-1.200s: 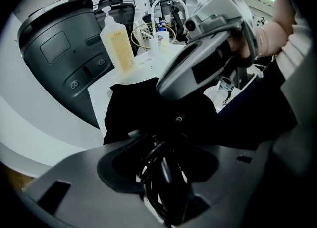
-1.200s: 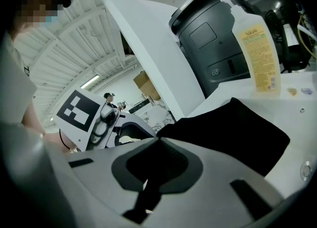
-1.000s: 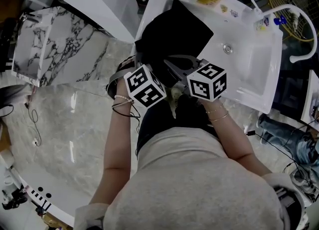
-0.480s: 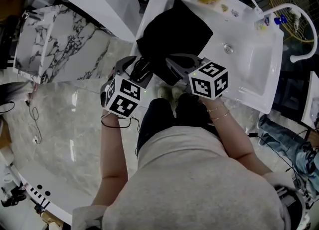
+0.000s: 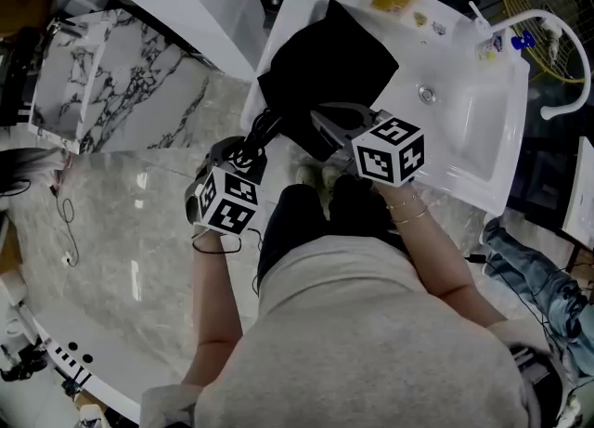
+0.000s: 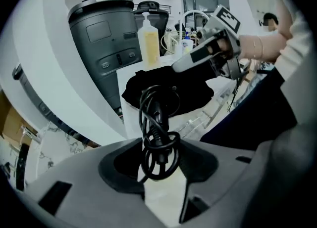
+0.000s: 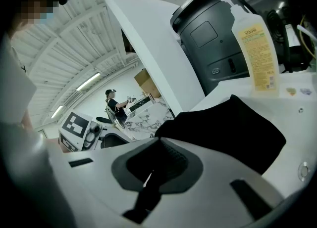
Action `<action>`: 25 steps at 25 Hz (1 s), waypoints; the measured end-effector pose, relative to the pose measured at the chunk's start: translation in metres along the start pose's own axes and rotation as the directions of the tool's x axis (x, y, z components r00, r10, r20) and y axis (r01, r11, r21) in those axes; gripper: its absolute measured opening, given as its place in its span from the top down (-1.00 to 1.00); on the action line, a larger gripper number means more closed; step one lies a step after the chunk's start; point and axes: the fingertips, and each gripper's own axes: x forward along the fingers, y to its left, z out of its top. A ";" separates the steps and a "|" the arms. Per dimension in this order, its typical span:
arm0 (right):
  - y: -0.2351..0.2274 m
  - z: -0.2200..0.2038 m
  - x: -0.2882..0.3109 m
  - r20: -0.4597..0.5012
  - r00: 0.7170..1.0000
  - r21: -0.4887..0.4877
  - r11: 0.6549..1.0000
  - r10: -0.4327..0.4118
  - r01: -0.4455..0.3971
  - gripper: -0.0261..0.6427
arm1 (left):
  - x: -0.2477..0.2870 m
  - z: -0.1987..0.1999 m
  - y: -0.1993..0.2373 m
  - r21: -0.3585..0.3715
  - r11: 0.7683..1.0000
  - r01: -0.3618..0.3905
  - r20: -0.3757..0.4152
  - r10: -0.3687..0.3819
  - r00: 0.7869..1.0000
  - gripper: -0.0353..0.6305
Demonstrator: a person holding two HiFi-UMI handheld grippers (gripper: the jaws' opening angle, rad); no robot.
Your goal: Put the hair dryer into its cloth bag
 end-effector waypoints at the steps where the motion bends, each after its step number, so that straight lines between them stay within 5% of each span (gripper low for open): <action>1: 0.000 0.000 0.000 0.000 1.000 0.001 1.000 0.001 -0.001 0.90 | 0.000 0.000 0.000 0.023 1.000 -0.009 -0.011 0.009 1.000 0.31; 15: 0.006 0.001 0.006 -0.001 1.000 -0.009 1.000 0.020 -0.020 0.90 | 0.002 0.051 -0.007 -0.007 1.000 -0.016 0.085 0.016 0.996 0.38; 25: 0.009 0.004 0.005 0.005 0.999 -0.010 0.999 0.041 -0.041 0.90 | 0.025 0.077 -0.007 -0.047 0.999 -0.006 0.045 0.008 0.999 0.37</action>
